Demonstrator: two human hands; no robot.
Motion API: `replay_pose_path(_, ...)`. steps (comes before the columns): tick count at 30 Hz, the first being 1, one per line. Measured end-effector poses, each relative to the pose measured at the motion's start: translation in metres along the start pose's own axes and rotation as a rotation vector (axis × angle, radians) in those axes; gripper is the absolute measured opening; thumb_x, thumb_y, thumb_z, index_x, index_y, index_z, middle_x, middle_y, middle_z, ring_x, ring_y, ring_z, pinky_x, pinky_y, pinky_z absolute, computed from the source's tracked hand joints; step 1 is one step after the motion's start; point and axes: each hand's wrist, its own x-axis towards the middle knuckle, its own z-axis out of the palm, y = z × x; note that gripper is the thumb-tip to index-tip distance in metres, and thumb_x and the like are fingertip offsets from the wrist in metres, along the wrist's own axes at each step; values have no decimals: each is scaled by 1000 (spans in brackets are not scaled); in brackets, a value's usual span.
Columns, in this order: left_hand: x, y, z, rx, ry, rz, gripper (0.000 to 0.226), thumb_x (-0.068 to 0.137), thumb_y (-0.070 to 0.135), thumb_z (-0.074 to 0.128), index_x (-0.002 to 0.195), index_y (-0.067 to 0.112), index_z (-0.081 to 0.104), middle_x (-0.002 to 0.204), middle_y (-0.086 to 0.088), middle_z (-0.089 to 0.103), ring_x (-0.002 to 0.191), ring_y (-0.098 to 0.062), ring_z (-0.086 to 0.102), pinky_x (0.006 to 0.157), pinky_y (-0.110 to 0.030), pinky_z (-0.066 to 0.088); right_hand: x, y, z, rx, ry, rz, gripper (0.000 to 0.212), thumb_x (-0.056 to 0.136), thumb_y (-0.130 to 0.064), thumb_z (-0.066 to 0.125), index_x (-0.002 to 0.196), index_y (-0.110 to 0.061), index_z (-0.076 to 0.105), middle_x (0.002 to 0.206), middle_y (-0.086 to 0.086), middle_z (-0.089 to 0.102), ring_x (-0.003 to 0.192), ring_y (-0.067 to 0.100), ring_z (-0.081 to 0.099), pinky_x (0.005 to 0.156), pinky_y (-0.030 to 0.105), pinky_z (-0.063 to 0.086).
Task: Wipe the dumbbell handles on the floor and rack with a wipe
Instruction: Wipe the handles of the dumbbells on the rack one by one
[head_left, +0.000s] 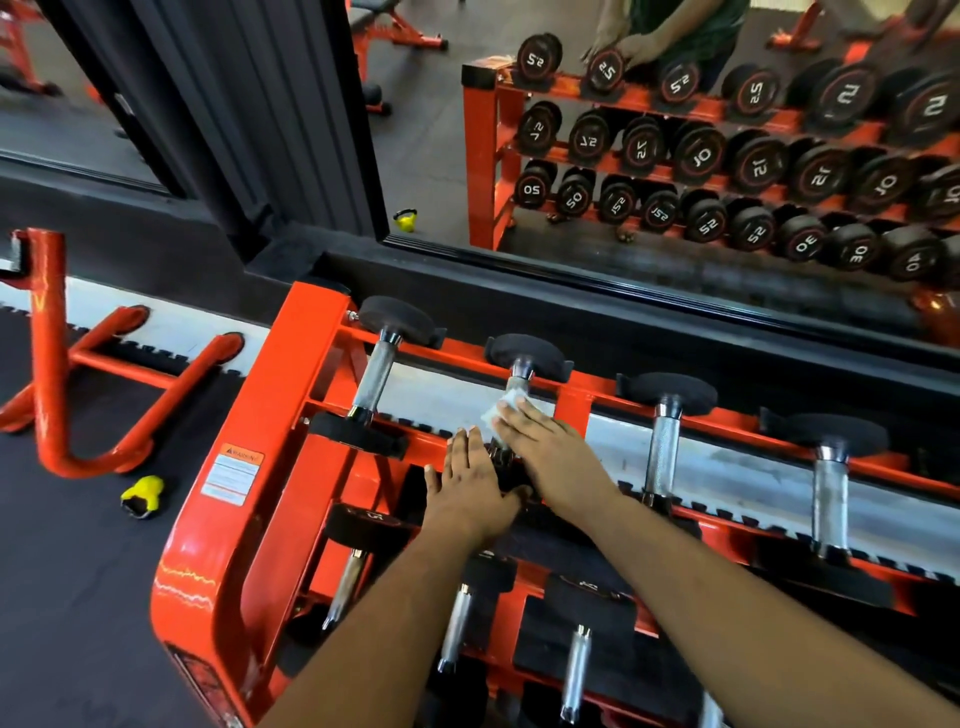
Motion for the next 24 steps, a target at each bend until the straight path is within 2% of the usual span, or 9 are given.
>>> replay_pose_path(2,1,0,0,8,-1,-2,105,96,59,53,159,14,-18,169,-7,-18,156,-23,-13,125,-55,-5,-2,4,-5,-28,34,39,78,91,-6,56,159,-28,24,167,-6,17,154,14,15,118,44,30)
replay_pose_path(4,0,1,-1,20,-3,-12,105,96,60,53,159,15,-18,169,-7,-18,156,-23,-12,125,-54,-6,9,11,-7,-11,81,171,82,90,1,51,161,-24,17,168,-2,13,154,18,18,121,44,28)
replay_pose_path(7,-1,1,0,12,-2,-21,106,95,60,54,159,16,-18,169,-6,-17,156,-21,-13,125,-53,-6,15,3,-7,379,190,330,70,94,3,50,158,-19,31,164,-1,28,145,21,38,116,28,34)
replay_pose_path(9,0,0,1,10,2,-14,105,95,58,54,159,16,-18,169,-5,-17,156,-20,-14,125,-54,-5,3,-12,-3,667,234,422,61,99,0,50,155,-17,37,160,1,37,144,18,39,113,18,28)
replay_pose_path(12,2,-1,2,8,7,-10,105,96,57,55,160,16,-17,169,-5,-16,156,-20,-15,125,-54,-5,3,-22,6,931,225,536,53,100,-4,51,151,-19,46,152,-1,50,140,16,44,118,28,33)
replay_pose_path(14,0,0,2,16,1,-12,104,96,59,54,160,16,-16,169,-5,-16,156,-20,-15,125,-53,-5,21,-16,4,1038,241,642,46,101,-9,51,145,-23,53,136,-4,61,123,15,56,107,32,46)
replay_pose_path(17,-1,1,0,26,-1,-20,104,96,58,53,160,15,-17,169,-5,-17,156,-20,-15,125,-53,-5,32,-21,-1,1041,229,706,35,103,-15,52,137,-21,59,119,-3,67,107,16,62,81,21,47)
replay_pose_path(21,-1,1,-1,17,-4,-15,99,98,53,51,160,15,-16,169,-5,-16,156,-20,-15,125,-54,-5,0,-33,15,821,213,669,20,100,-20,58,111,-16,75,99,1,75,93,19,68,81,33,53)
replay_pose_path(24,-1,0,-1,25,-7,-9,101,98,56,52,160,14,-16,169,-5,-17,156,-20,-16,125,-54,-6,14,-28,8,967,269,777,22,101,-25,57,87,-19,72,72,-7,66,70,12,59,66,30,47)
